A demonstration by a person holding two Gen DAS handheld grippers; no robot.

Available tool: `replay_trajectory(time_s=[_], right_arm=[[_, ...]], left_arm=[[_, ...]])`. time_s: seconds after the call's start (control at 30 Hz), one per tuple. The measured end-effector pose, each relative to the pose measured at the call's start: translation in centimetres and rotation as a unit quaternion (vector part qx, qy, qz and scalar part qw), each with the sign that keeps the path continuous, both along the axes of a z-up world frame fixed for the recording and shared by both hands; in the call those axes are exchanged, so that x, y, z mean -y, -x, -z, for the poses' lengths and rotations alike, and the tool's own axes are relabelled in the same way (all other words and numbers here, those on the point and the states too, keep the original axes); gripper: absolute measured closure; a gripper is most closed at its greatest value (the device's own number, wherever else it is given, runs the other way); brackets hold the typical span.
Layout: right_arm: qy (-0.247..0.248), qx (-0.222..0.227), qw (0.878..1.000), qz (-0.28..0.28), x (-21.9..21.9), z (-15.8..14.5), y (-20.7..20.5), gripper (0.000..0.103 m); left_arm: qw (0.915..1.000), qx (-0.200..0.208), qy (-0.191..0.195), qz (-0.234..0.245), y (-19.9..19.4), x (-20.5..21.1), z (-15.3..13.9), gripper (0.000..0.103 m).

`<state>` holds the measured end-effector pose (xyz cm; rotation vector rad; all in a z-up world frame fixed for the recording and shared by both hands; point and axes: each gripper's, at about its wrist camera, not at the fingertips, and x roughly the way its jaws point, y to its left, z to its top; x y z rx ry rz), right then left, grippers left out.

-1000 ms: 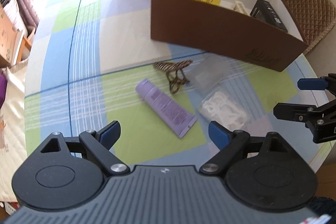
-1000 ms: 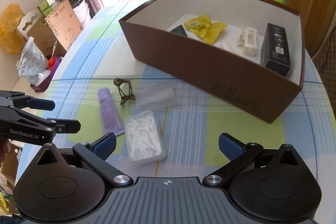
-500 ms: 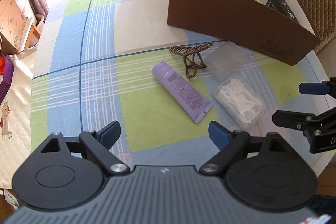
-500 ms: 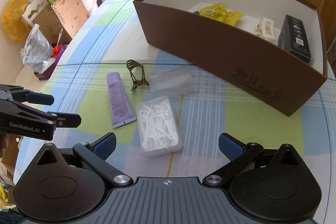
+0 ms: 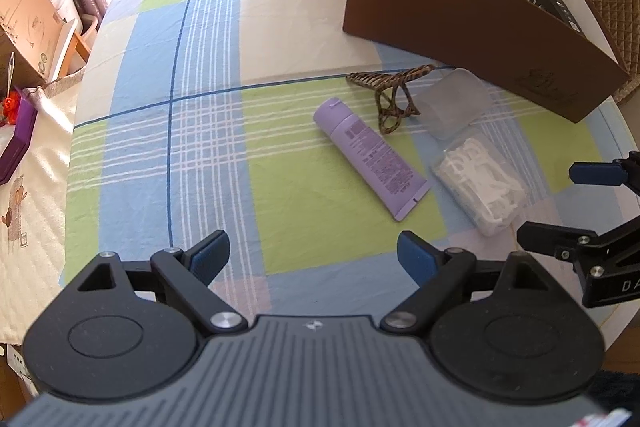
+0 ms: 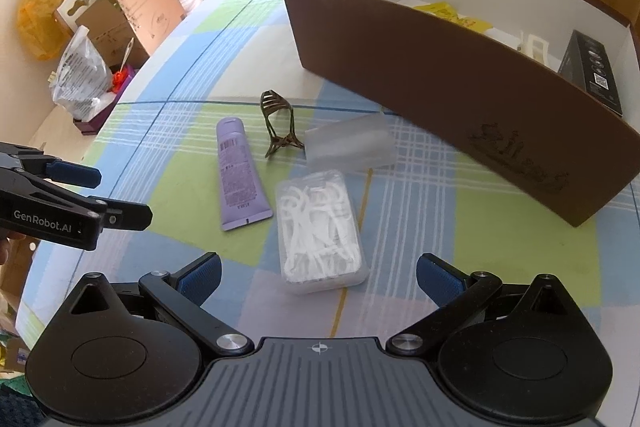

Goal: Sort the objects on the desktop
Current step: 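Lower the right tool onto the clear box of white floss picks and close, then grasp the purple tube with the left tool while right holds the floss box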

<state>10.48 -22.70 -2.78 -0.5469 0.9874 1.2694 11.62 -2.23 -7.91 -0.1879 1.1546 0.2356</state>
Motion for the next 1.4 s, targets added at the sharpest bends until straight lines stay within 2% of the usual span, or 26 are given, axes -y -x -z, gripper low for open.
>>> replay_trajectory(time_s=[0.5, 0.63, 0.93, 1.0, 1.03, 1.07, 1.2, 1.4], right_arm=[[-0.001, 0.019, 0.999, -0.026, -1.2, 1.5, 0.2, 0.003], [-0.004, 0.03, 0.999, -0.029, -1.7, 2.0, 0.2, 0.016], [-0.004, 0.036, 0.998, -0.045, -2.9, 3.1, 0.2, 0.031], [-0.002, 0.038, 0.998, -0.05, -3.0, 3.5, 0.2, 0.037], [0.001, 0.037, 0.998, -0.054, -3.1, 3.8, 0.2, 0.047], [0.004, 0.036, 0.998, -0.059, -3.0, 3.9, 0.1, 0.049], [0.008, 0.045, 0.998, -0.053, -2.1, 3.8, -0.5, 0.05], [0.022, 0.04, 0.999, 0.0, 0.1, 3.6, -3.2, 0.05]], left_arm=[[0.9999, -0.007, 0.007, -0.011, 0.1, -0.7, 1.1, 0.015], [0.9998, -0.01, 0.008, -0.013, 0.0, -0.9, 1.4, 0.015], [0.9998, -0.013, 0.007, -0.014, -0.3, -1.0, 1.6, 0.015], [0.9998, -0.014, 0.007, -0.014, -0.4, -1.0, 1.7, 0.015], [0.9998, -0.014, 0.007, -0.014, -0.5, -1.0, 1.7, 0.015], [0.9998, -0.014, 0.007, -0.013, -0.6, -0.9, 1.7, 0.015], [0.9998, -0.012, 0.008, -0.01, -0.9, -0.7, 1.9, 0.015], [0.9998, -0.01, 0.013, -0.007, -1.7, -0.2, 2.3, 0.015]])
